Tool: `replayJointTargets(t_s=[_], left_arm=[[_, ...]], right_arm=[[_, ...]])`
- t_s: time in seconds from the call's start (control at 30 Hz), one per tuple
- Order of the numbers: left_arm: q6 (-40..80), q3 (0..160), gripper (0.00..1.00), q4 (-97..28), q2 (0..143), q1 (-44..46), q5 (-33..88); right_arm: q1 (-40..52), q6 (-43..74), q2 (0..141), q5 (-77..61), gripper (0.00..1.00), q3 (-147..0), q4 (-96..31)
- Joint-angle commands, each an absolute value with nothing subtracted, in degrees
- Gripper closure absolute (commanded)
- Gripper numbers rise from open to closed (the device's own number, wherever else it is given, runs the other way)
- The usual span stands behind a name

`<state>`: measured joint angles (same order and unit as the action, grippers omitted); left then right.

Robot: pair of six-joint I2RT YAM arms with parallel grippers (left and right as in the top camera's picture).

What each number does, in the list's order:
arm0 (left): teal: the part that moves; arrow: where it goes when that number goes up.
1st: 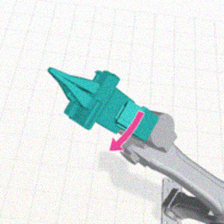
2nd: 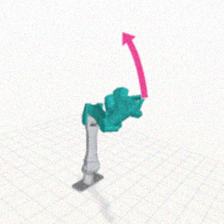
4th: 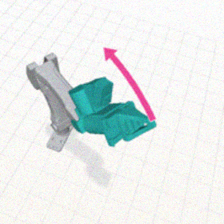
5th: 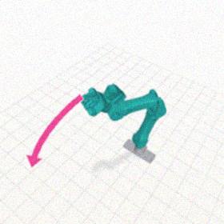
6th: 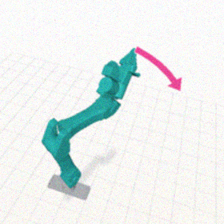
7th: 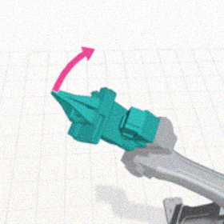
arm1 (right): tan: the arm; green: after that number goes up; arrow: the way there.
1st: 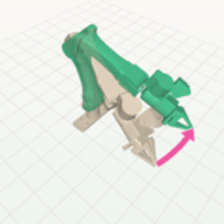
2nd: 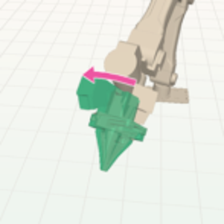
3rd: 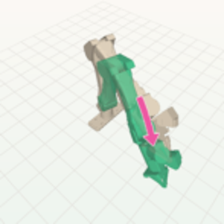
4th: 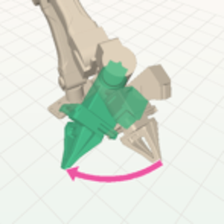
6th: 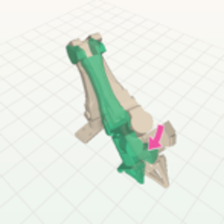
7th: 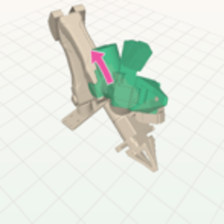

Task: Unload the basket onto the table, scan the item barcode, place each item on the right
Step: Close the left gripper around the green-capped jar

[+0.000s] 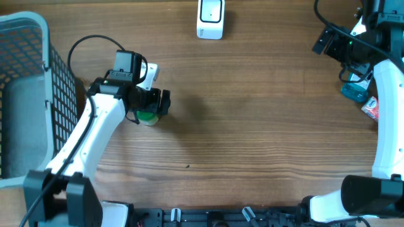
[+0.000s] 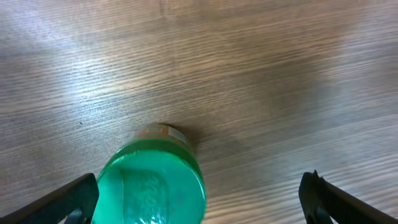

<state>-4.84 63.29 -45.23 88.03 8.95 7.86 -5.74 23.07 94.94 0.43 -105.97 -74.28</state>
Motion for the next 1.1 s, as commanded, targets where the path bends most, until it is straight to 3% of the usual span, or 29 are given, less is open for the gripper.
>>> replayJointTargets(t_s=[0.0,0.37,1.07], left_arm=[[-4.05,64.05,0.00,-46.46,82.04,8.91,12.56],[-4.32,64.05,0.00,-44.60,85.25,8.84,2.24],[-5.58,63.96,0.00,-46.52,96.42,8.12,2.00]], right_arm=[[-5.65,22.50,95.83,-0.08,0.00,-105.25,-74.00],[-5.65,22.04,98.39,-1.83,0.00,-104.64,-74.22],[-5.65,22.04,98.43,-2.24,0.00,-99.61,-71.44]])
